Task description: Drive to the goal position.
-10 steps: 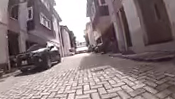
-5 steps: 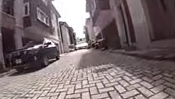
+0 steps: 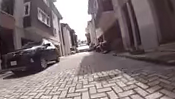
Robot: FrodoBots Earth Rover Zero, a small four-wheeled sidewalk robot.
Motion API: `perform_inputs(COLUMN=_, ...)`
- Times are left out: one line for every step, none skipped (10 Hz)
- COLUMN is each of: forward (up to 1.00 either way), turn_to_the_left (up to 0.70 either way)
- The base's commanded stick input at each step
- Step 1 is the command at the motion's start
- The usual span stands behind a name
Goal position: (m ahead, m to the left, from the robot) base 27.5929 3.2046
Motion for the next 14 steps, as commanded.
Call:
perform_inputs(forward=0.85, turn_to_the_left=0.00)
perform_inputs(forward=0.85, turn_to_the_left=0.00)
perform_inputs(forward=0.87, turn_to_the_left=0.00)
perform_inputs(forward=0.92, turn_to_the_left=0.00)
perform_inputs(forward=0.97, turn_to_the_left=0.00)
perform_inputs(forward=1.00, turn_to_the_left=0.00)
perform_inputs(forward=1.00, turn_to_the_left=0.00)
perform_inputs(forward=1.00, turn_to_the_left=0.00)
perform_inputs(forward=1.00, turn_to_the_left=0.00)
perform_inputs(forward=1.00, turn_to_the_left=0.00)
perform_inputs(forward=1.00, turn_to_the_left=0.00)
perform_inputs(forward=1.00, turn_to_the_left=0.00)
perform_inputs(forward=1.00, turn_to_the_left=0.00)
perform_inputs(forward=1.00, turn_to_the_left=0.00)
